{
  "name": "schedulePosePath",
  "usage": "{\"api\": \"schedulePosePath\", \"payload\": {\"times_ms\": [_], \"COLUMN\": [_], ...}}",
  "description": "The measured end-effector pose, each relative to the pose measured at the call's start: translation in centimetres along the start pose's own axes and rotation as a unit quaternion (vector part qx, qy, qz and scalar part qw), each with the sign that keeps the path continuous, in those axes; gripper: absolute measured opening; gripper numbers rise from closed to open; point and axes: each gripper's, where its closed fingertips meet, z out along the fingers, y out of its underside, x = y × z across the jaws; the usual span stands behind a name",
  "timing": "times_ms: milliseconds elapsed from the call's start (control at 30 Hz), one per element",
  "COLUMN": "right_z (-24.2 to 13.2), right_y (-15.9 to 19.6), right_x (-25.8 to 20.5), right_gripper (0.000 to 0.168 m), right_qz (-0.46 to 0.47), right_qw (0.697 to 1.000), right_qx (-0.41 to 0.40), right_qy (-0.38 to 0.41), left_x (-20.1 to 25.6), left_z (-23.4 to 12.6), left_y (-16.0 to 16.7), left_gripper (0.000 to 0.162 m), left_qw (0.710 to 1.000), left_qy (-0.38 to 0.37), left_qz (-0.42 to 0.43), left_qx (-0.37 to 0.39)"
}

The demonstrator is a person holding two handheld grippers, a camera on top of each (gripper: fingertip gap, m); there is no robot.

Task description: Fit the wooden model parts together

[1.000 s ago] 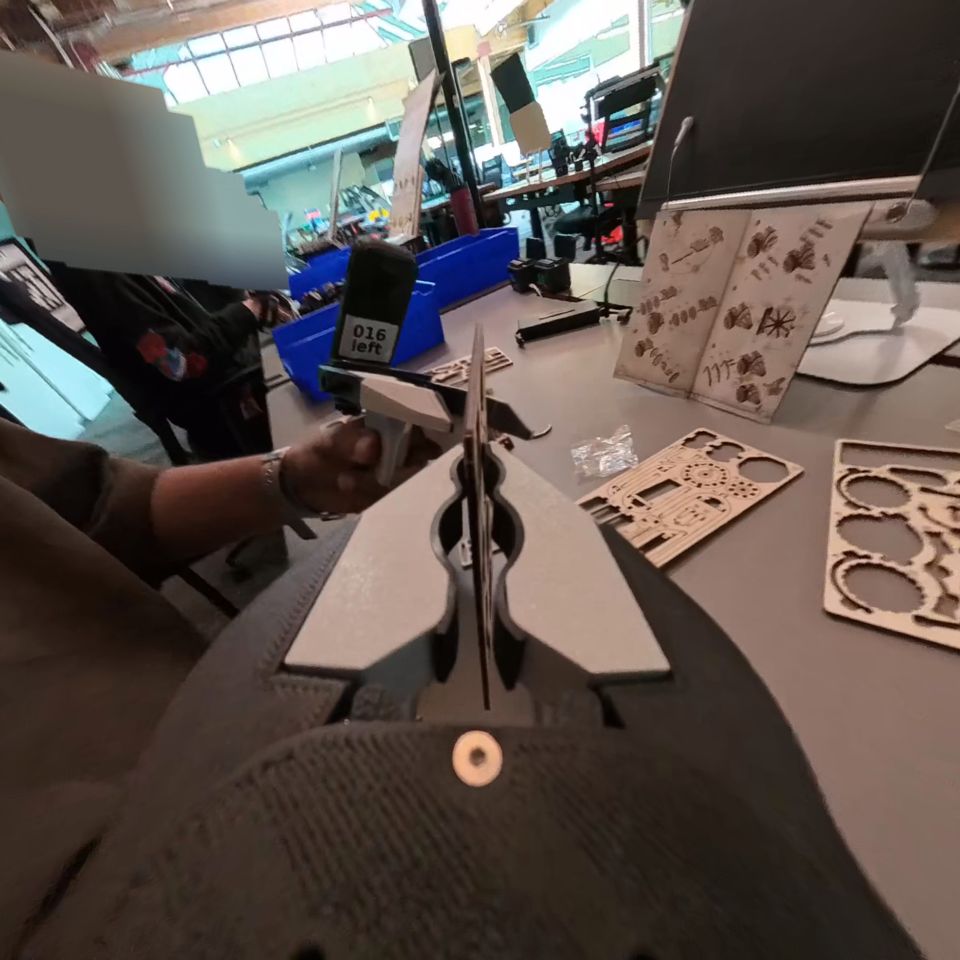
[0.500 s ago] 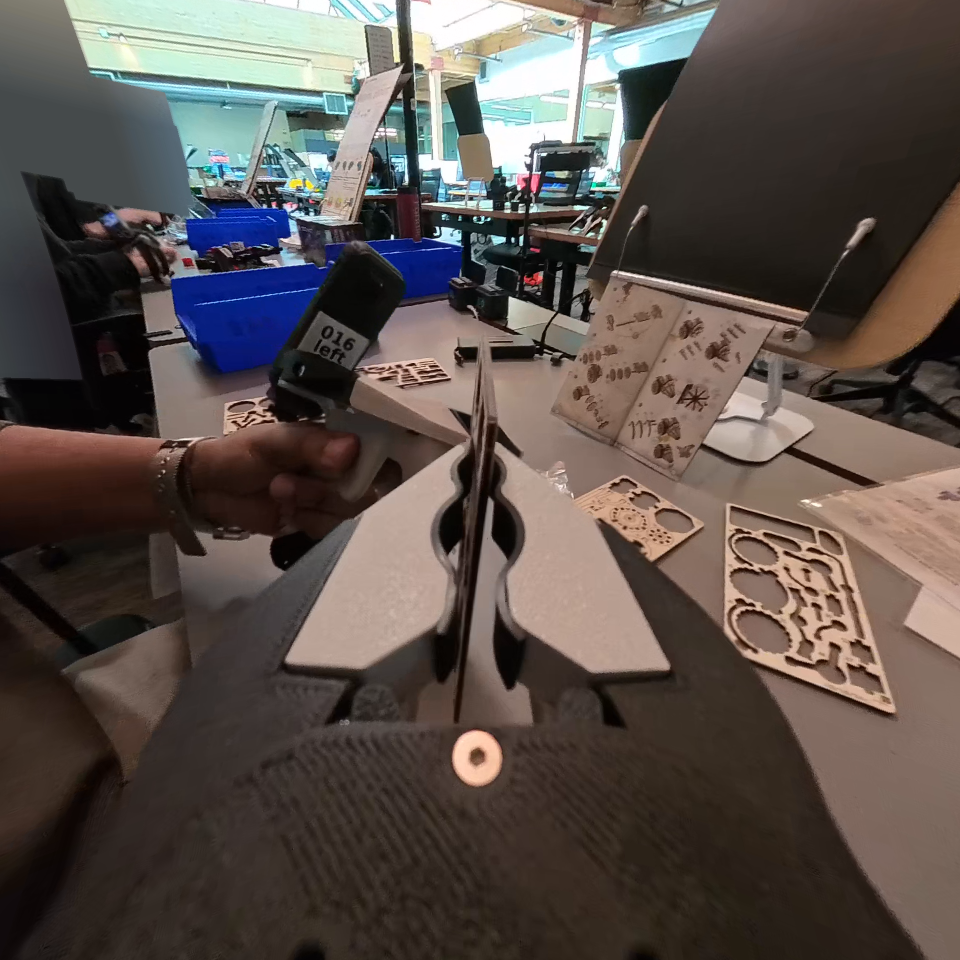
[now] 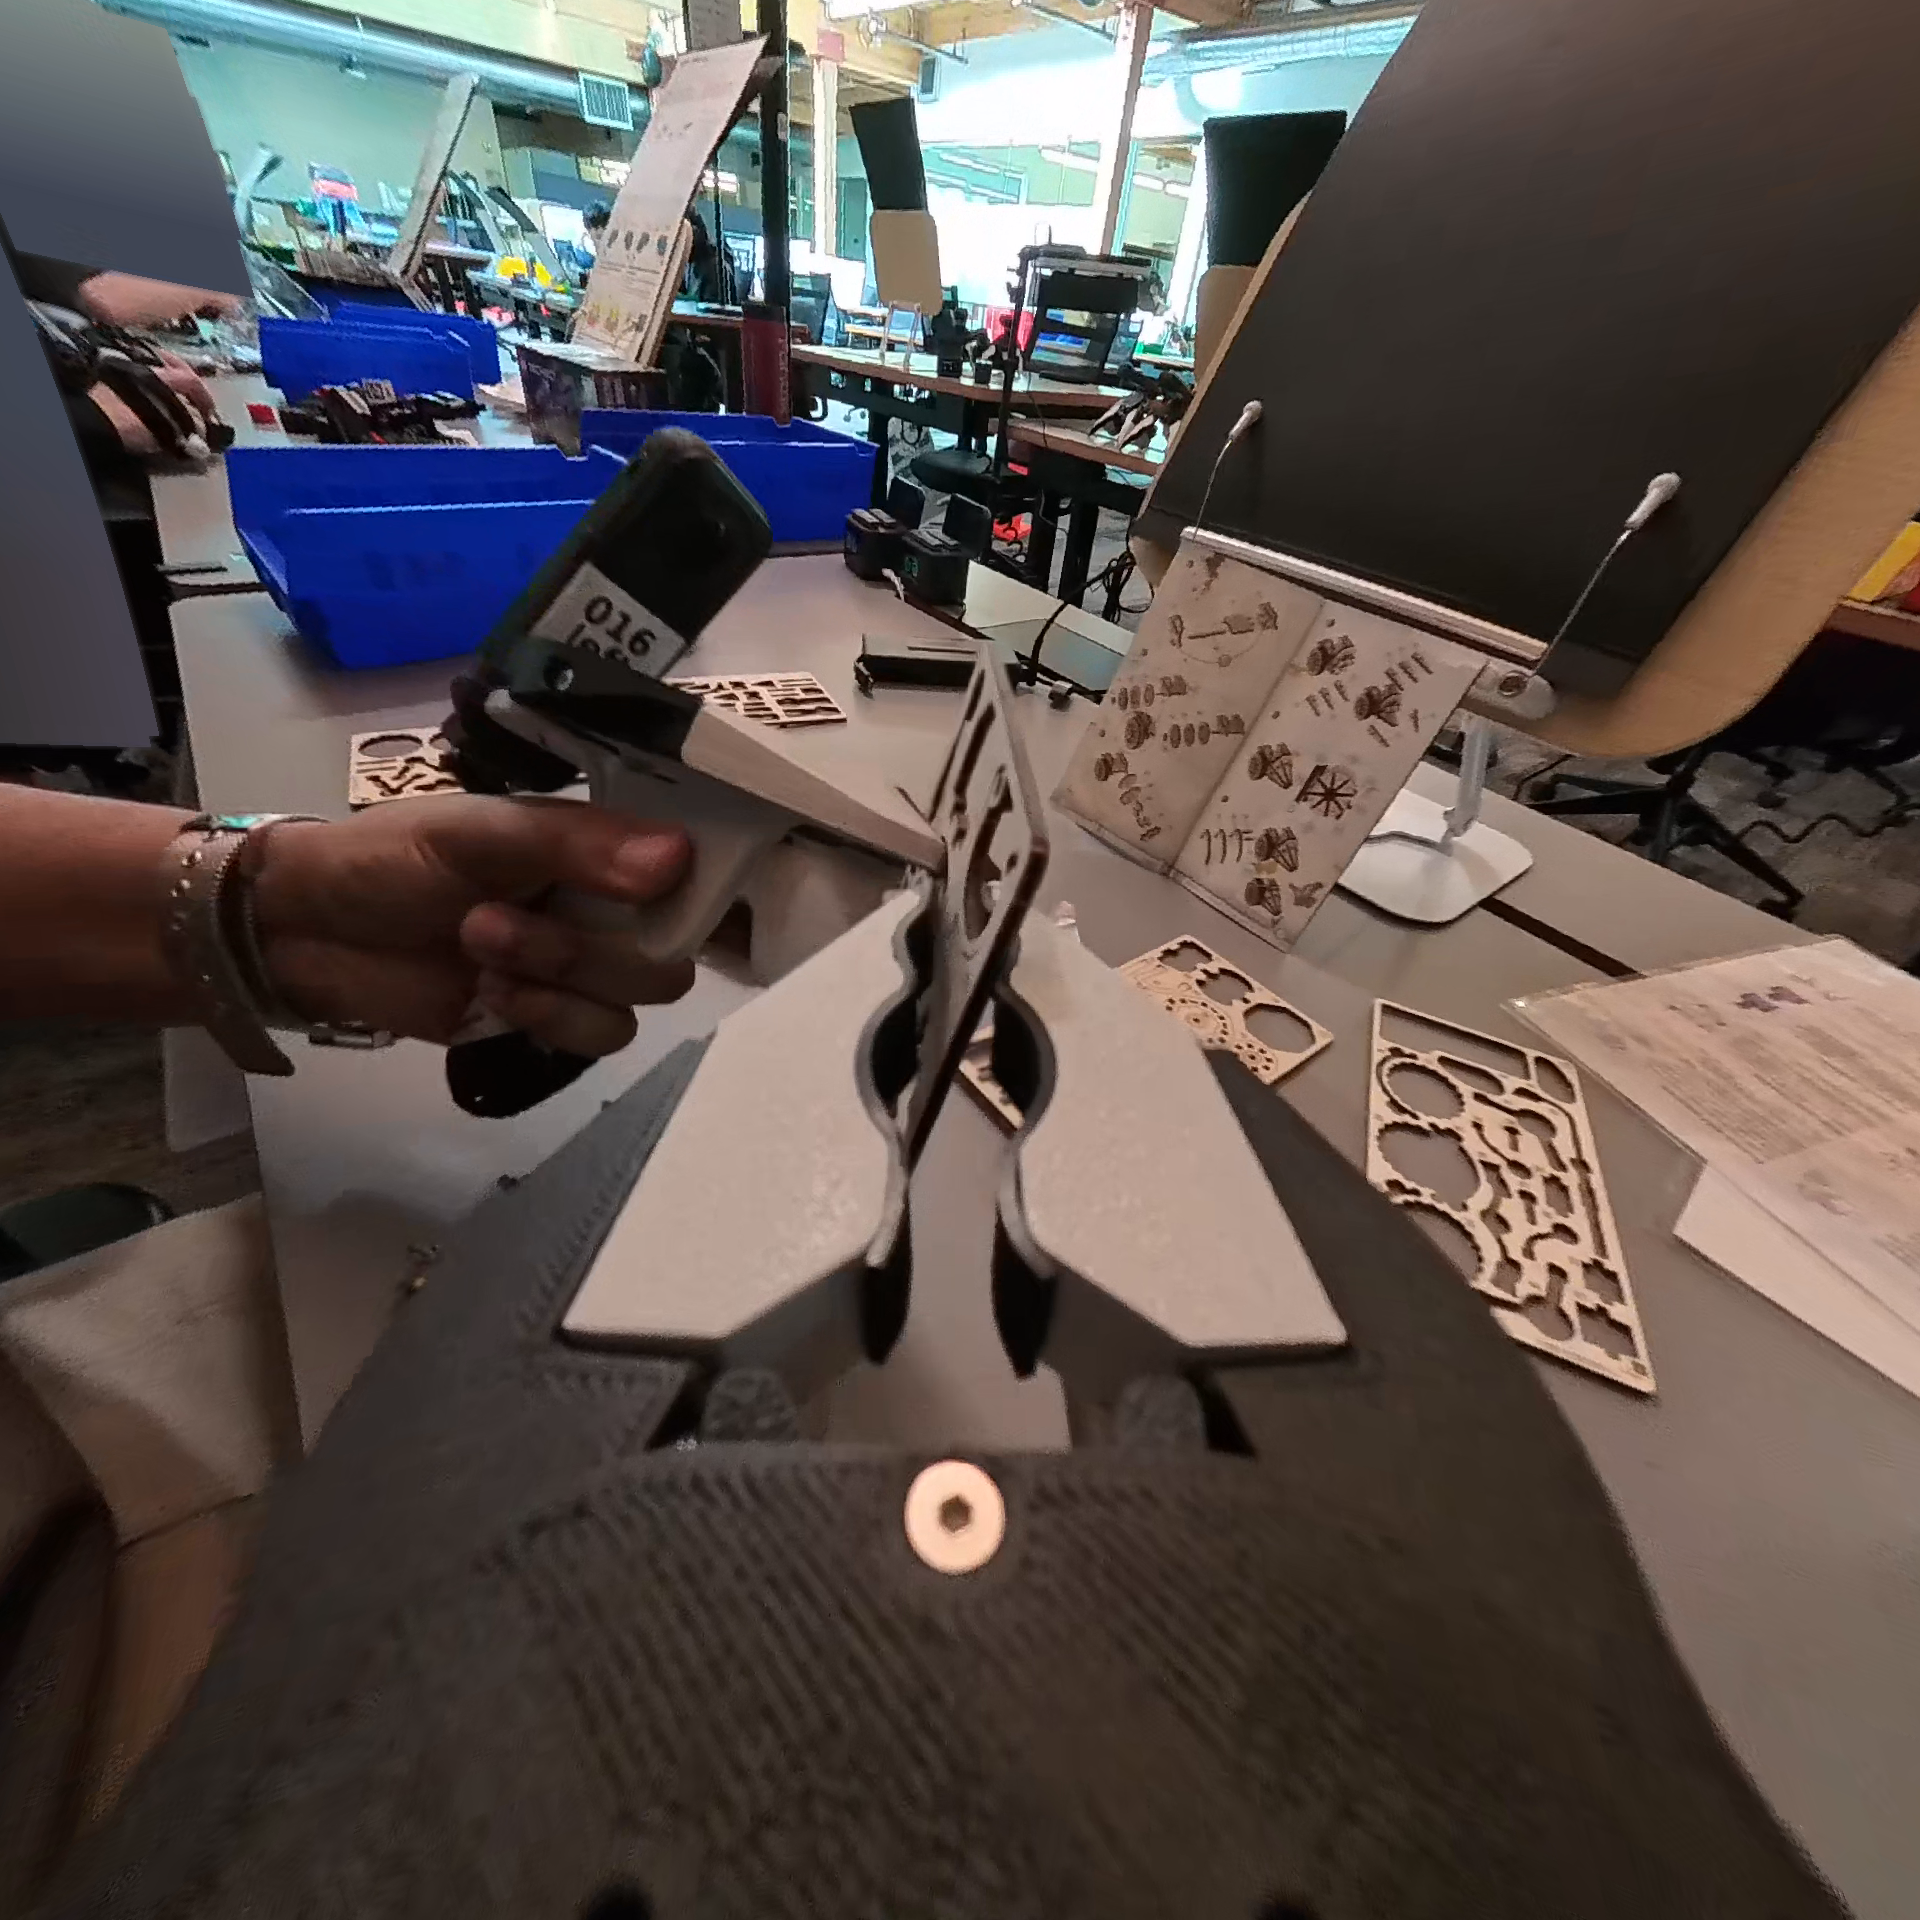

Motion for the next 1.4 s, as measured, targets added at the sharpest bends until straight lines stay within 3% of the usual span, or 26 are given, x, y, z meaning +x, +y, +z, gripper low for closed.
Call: {"api": "schedulePosePath", "payload": {"times_ms": [167, 233, 367, 567, 667, 767, 900, 1067, 1133, 1267, 1400], "right_z": [-0.2, -0.6, -1.1, -0.1, 0.2, 0.7, 0.9, 1.2, 1.3, 1.4, 1.2], "right_y": [-0.5, -0.9, -0.9, 1.9, 2.8, 3.9, 4.2, 5.1, 5.6, 5.6, 5.7], "right_x": [0.2, 1.1, 2.0, 1.2, 0.9, 0.6, 0.5, 0.3, 0.2, 0.4, 0.5], "right_gripper": [0.004, 0.003, 0.001, 0.002, 0.002, 0.001, 0.003, 0.008, 0.014, 0.015, 0.022], "right_qz": [0.023, 0.011, -0.141, -0.436, -0.538, -0.578, -0.573, -0.564, -0.556, -0.491, -0.448], "right_qw": [1.000, 0.999, 0.984, 0.872, 0.806, 0.777, 0.782, 0.792, 0.799, 0.846, 0.873], "right_qx": [0.014, 0.029, -0.006, -0.126, -0.142, -0.152, -0.146, -0.147, -0.147, -0.128, -0.118], "right_qy": [-0.007, 0.026, 0.107, 0.184, 0.203, 0.199, 0.195, 0.183, 0.175, 0.166, 0.153], "left_x": [0.4, -0.1, 0.3, 1.3, 0.1, 0.2, -0.6, -1.2, -1.6, -1.7, -1.9], "left_z": [0.0, -0.2, -0.3, -0.3, -0.4, -0.2, 0.0, -0.1, -0.2, -0.3, -0.4], "left_y": [-0.2, -0.6, -0.7, -0.4, 0.1, 0.6, 1.2, 1.4, 1.1, 0.9, 0.8], "left_gripper": [0.028, 0.031, 0.037, 0.063, 0.060, 0.056, 0.021, 0.015, 0.000, 0.000, 0.000], "left_qw": [0.999, 0.999, 0.998, 0.962, 0.951, 0.947, 0.957, 0.955, 0.958, 0.963, 0.966], "left_qy": [0.026, 0.018, 0.035, 0.146, 0.147, 0.156, 0.123, 0.120, 0.111, 0.106, 0.099], "left_qz": [-0.027, -0.044, -0.058, -0.230, -0.272, -0.282, -0.263, -0.270, -0.265, -0.248, -0.238], "left_qx": [0.000, 0.013, 0.010, -0.016, -0.013, -0.021, -0.020, -0.013, 0.000, 0.005, 0.010]}}
